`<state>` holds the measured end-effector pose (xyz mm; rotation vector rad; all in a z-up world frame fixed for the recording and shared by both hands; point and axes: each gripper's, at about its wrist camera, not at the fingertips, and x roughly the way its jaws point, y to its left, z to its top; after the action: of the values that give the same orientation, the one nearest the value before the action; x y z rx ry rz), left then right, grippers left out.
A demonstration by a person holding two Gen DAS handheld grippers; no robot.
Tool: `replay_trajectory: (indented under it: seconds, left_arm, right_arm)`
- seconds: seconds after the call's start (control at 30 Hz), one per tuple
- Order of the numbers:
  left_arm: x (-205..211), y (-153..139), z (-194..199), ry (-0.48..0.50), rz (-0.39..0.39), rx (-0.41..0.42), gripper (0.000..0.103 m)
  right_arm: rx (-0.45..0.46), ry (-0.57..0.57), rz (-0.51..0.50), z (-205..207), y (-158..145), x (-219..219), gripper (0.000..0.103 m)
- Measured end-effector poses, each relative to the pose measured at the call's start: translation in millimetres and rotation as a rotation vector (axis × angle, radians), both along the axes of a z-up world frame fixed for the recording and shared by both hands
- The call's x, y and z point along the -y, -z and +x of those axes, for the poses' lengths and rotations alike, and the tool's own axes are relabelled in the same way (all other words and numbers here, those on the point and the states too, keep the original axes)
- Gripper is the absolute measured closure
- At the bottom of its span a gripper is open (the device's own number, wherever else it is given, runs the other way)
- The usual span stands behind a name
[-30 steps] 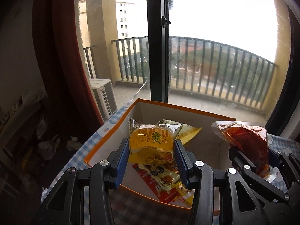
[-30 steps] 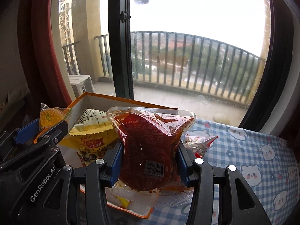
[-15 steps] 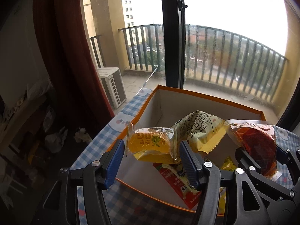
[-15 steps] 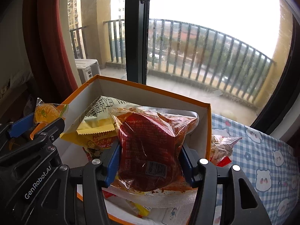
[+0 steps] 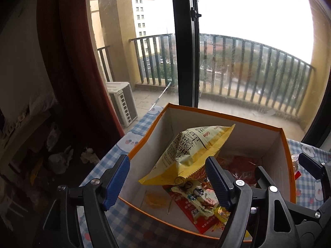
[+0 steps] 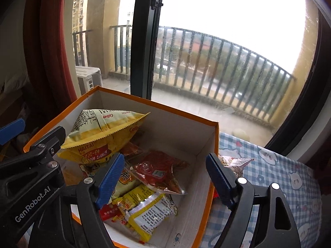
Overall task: Organize snacks
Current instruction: 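Move the right tool onto the red-and-white chip bag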
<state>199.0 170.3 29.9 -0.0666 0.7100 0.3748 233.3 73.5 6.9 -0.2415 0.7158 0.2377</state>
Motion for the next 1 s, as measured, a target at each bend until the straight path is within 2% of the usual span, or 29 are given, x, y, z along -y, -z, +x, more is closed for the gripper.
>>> replay_trajectory:
  seconds: [0.23,0.5,0.8,1.0]
  left_arm:
    - [29,-3,2,0.053,0.003,0.018,0.023]
    - [82,-2,19,0.130,0.008,0.014,0.022]
    - [142,10,48,0.175,0.027,-0.019,0.022]
    - [154,18,59,0.159,0.044,-0.036,0.022]
  right_arm:
    - [0.004,0.039,0.026,1,-3,29,0.020]
    - [-0.012,0.108,0.080,12,-2,88,0.019]
    - [-0.053,0.152,0.128,32,12,146,0.019]
    - [-0.105,0.138,0.166,49,33,164,0.019]
